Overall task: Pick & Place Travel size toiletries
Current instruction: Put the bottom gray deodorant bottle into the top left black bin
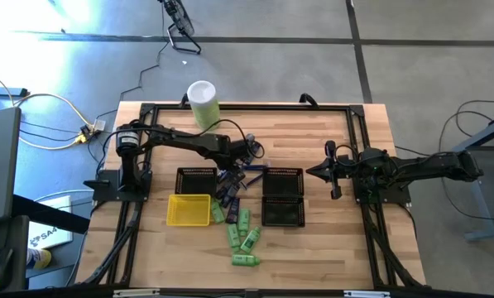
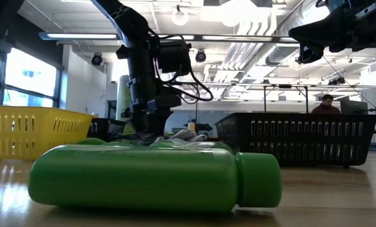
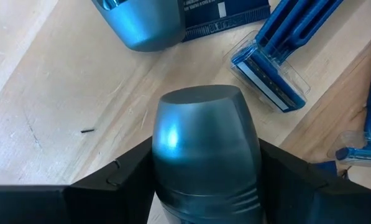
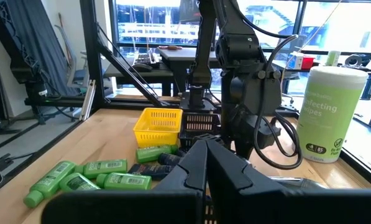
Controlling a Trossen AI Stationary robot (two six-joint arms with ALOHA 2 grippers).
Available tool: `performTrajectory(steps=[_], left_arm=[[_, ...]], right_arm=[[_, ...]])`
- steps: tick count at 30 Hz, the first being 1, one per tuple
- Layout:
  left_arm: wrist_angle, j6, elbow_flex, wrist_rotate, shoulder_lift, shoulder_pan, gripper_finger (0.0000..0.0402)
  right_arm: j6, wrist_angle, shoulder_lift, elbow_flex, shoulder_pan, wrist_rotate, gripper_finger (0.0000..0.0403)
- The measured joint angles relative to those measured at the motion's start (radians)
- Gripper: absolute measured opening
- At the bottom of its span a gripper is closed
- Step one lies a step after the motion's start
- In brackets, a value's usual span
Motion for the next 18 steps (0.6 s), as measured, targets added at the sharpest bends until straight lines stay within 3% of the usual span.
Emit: performTrajectory(steps=[18], left_arm=[[0.014, 0.001, 0.000, 0.025, -0.017, -0.001, 0.0227]], right_arm=[[0.000, 0.000, 0.000, 0.000, 0.000, 0.000, 0.0002]])
